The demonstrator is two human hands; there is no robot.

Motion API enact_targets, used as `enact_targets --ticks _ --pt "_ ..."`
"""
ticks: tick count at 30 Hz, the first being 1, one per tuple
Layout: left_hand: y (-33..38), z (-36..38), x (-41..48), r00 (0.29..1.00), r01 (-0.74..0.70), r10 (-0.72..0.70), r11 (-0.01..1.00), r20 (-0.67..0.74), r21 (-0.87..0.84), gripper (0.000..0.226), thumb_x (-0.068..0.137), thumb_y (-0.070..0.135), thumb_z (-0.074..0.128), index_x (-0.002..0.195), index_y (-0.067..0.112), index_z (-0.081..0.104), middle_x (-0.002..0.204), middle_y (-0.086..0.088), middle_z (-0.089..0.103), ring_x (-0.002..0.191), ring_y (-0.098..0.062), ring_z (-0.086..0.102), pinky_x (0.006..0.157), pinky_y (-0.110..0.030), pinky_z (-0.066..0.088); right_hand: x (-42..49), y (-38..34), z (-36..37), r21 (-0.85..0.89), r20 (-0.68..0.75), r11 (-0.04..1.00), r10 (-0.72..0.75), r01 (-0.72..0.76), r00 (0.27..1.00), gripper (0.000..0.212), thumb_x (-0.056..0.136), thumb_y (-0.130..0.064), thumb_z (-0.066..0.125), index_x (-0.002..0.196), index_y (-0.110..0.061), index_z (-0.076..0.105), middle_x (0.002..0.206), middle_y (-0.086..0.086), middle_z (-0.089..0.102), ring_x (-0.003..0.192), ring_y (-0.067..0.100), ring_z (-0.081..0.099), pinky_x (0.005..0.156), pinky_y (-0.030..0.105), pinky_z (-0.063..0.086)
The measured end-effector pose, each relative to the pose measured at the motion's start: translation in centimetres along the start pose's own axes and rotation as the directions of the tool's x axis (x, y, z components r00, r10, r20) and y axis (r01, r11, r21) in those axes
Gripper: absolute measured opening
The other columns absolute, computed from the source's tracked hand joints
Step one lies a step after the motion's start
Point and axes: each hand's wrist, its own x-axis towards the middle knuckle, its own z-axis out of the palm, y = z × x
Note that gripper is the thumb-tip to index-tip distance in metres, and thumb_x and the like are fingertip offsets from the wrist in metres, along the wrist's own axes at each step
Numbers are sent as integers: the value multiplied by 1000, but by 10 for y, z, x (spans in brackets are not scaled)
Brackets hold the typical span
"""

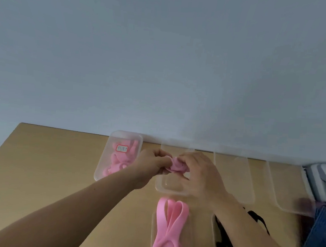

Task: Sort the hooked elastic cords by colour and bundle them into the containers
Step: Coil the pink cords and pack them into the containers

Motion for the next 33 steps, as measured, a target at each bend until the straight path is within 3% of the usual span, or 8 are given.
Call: enact_targets --ticks 3,6,10,13,18,23,28,33 --pt "-3 1 17 979 -112 155 950 -130 291 24 88 10 65 109 2 63 92 -7 67 84 -20 62 82 -32 51 12 18 11 -47 -32 999 -24 23 999 26 75 -38 63 85 -15 66 79 -5 66 75 17 58 72 26 44" --pt "-8 -1 27 877 -200 459 622 -145 757 40 90 23 62 128 11 57 122 -1 56 111 -16 54 99 -27 41 23 36 20 -177 -6 984 -9 8 1000 21 69 -34 74 81 -18 67 71 -8 65 75 20 56 67 32 44" --pt "-27 -2 39 875 -181 482 383 -29 906 49 89 18 56 136 10 50 137 -5 45 129 -24 40 109 -27 24 37 47 32 -249 87 969 27 -5 996 24 63 -36 80 76 -20 69 69 -7 67 74 24 57 66 33 45" --pt "-41 1 43 890 -165 455 347 -12 923 58 87 13 53 143 9 42 146 -7 39 134 -25 36 111 -28 24 41 49 40 -302 147 953 36 10 988 25 60 -38 83 71 -22 67 68 -9 68 74 22 57 64 31 42" --pt "-54 1 44 863 -214 505 357 5 909 62 78 2 58 139 0 45 138 -16 46 123 -33 47 103 -39 43 43 52 50 -350 205 936 46 29 978 25 62 -44 80 70 -25 66 67 -10 68 75 22 56 67 33 29" --pt "-61 0 46 857 -207 515 336 4 919 68 78 5 55 143 -1 40 142 -17 45 124 -35 47 101 -38 43 44 45 50 -427 179 903 45 36 983 32 76 -51 52 68 -23 65 76 -2 61 77 27 55 66 36 33" --pt "-60 0 44 860 -182 511 299 4 937 67 73 9 58 138 -2 47 137 -18 51 118 -36 53 96 -38 48 44 39 54 -502 198 865 89 23 976 27 63 -39 83 64 -23 61 63 -4 58 69 25 54 65 35 25" --pt "-61 -1 43 856 -168 516 257 11 952 72 74 11 61 143 -1 43 143 -16 47 125 -34 48 103 -36 42 38 37 57 -486 222 874 138 -13 965 26 58 -29 87 66 -24 63 61 -5 63 68 23 58 66 34 23"
